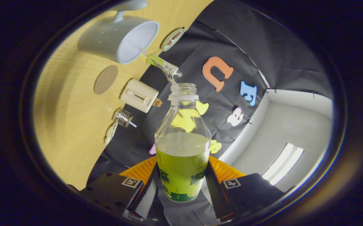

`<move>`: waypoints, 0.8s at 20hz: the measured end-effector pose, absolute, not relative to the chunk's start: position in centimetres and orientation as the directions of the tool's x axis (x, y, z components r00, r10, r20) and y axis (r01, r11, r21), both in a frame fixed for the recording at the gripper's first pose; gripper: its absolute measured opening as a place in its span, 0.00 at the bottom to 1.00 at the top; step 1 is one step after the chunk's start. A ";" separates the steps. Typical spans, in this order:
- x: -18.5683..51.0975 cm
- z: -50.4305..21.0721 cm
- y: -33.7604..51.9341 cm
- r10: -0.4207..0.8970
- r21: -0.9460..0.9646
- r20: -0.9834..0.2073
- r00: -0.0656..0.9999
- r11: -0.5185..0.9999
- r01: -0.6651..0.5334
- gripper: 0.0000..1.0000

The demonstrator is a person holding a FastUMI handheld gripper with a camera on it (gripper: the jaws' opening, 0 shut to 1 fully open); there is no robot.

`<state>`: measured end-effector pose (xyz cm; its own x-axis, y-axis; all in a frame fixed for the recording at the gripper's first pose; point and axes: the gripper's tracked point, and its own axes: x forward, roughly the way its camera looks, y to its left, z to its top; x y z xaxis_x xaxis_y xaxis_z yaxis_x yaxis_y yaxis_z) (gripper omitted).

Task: Take the bottle from table, then pour the juice into the cup, finally place the bottle on the coaster

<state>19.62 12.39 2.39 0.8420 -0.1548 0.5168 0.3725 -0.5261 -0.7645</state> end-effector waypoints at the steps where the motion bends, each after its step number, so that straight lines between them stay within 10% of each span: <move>1: 19.6 2.7 12.7 -0.147 -0.758 0.522 0.840 -0.532 0.377 0.80; 16: 19.1 5.8 15.8 -0.034 -0.624 0.586 0.810 -0.656 0.424 0.80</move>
